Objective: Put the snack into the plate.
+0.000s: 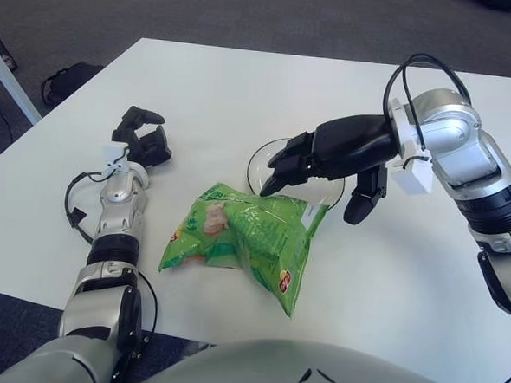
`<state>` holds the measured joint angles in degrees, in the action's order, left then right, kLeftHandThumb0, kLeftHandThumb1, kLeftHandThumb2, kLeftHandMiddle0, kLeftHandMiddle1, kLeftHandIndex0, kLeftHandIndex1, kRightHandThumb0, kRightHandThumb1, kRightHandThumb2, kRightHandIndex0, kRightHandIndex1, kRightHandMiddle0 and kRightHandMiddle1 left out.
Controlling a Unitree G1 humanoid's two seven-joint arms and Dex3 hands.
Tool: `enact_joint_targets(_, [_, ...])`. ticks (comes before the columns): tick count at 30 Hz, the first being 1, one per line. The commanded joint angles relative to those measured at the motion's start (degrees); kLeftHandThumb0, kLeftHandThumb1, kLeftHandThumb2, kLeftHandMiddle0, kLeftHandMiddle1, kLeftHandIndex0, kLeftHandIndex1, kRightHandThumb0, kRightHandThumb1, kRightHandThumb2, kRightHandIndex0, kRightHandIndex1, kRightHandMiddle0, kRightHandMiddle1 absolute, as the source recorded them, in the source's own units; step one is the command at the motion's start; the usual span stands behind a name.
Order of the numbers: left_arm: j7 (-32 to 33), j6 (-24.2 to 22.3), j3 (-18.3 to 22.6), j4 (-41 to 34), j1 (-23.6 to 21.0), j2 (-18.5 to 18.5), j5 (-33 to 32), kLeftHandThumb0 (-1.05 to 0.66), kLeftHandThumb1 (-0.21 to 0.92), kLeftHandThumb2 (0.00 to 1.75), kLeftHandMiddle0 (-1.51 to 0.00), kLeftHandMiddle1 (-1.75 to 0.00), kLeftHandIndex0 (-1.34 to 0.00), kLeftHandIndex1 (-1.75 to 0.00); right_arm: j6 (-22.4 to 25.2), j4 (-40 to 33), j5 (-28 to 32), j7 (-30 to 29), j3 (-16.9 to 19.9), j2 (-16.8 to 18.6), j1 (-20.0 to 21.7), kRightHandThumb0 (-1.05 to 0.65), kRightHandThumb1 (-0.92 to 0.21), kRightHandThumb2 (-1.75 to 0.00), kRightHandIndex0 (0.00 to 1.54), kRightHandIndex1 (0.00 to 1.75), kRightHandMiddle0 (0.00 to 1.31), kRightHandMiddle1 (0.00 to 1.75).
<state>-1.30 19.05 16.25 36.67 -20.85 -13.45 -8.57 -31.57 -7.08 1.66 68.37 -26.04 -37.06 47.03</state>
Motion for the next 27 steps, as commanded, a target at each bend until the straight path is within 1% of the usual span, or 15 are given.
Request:
enact_joint_targets(1, [-0.5, -2.0, -0.4, 2.2, 3.7, 1.9, -0.4, -0.43, 0.47, 1.12, -1.09, -1.75, -0.49, -1.75, -4.4, 1.1, 1.5, -1.2, 1.1, 1.2, -1.8, -0.17, -0.54, -1.22, 0.11, 0.00, 0.00, 0.23])
enact_joint_targets(2, [-0.5, -2.1, -0.4, 2.1, 3.7, 1.9, -0.3, -0.43, 0.47, 1.12, -1.09, -1.75, -0.49, -1.75, -5.4, 1.4, 1.6, -1.4, 1.2, 1.4, -2.1, -0.16, -0.53, -1.23, 0.10, 0.00, 0.00, 0.20])
enact_joint_targets(4, [-0.4, -1.9, -0.4, 2.2, 3.7, 1.9, -0.2, -0.43, 0.47, 1.12, -1.09, -1.75, -0.49, -1.75, -9.6, 3.1, 2.4, -2.9, 1.9, 2.9, -2.6, -0.14, -0.52, -1.25, 0.07, 0.00, 0.00, 0.15])
enact_joint_targets(6, [-0.6, -1.5, -0.5, 2.4, 3.7, 1.8, 0.0, -0.43, 0.47, 1.12, -1.10, -1.75, -0.49, -1.75, -13.6, 4.6, 1.6, -5.2, 2.9, 4.3, -3.3, -0.14, -0.51, -1.26, 0.06, 0.00, 0.00, 0.14])
enact_joint_targets(10, [-1.0, -0.8, -0.5, 3.1, 3.6, 1.7, 0.0, -0.43, 0.47, 1.12, -1.11, -1.75, -0.49, -1.75, -18.1, 6.8, -0.4, -8.4, 3.8, 5.9, -3.8, -0.15, -0.50, -1.25, 0.03, 0.00, 0.00, 0.14])
enact_joint_targets(13, [-1.6, 0.0, -0.4, 4.2, 3.2, 1.7, -0.2, -0.43, 0.47, 1.12, -1.12, -1.75, -0.49, -1.75, -20.5, 8.1, -1.4, -10.6, 4.1, 6.8, -4.0, -0.16, -0.50, -1.23, 0.01, 0.00, 0.00, 0.14])
enact_joint_targets(16, [-2.3, 1.4, -0.1, 6.6, 2.4, 1.4, -0.3, -0.43, 0.47, 1.12, -1.13, -1.75, -0.49, -1.75, -21.9, 9.0, -2.3, -13.1, 4.5, 7.8, -4.7, -0.18, -0.51, -1.18, 0.00, 0.00, 0.00, 0.14])
enact_joint_targets(18, [-2.3, 2.6, 0.0, 8.6, 1.6, 1.0, 0.0, -0.44, 0.45, 1.14, -1.12, -1.75, -0.50, -1.75, -22.0, 9.3, -3.3, -14.9, 5.0, 8.5, -5.4, -0.25, -0.54, -1.10, 0.00, 0.00, 0.00, 0.11])
enact_joint_targets(21, [-2.2, 3.9, 0.0, 10.4, 0.8, 0.6, 0.4, -0.44, 0.44, 1.16, -1.08, -1.75, -0.51, -1.75, -22.2, 9.8, -4.7, -17.0, 5.2, 9.2, -5.8, -0.30, -0.55, -1.03, 0.00, 0.00, 0.00, 0.07])
enact_joint_targets(23, [-2.0, 4.5, -0.1, 11.8, 0.1, 0.3, 0.5, -0.44, 0.43, 1.17, -1.04, -1.75, -0.52, -1.75, -22.9, 10.5, -5.7, -18.6, 5.4, 9.9, -6.2, -0.30, -0.54, -1.02, 0.00, 0.00, 0.00, 0.05])
enact_joint_targets(27, [-1.3, 3.8, -0.2, 12.3, -0.4, 0.1, 0.7, -0.45, 0.42, 1.19, -0.95, -1.75, -0.53, -1.75, -23.7, 11.5, -6.7, -20.9, 5.4, 10.7, -6.7, -0.30, -0.51, -1.01, 0.00, 0.00, 0.00, 0.05])
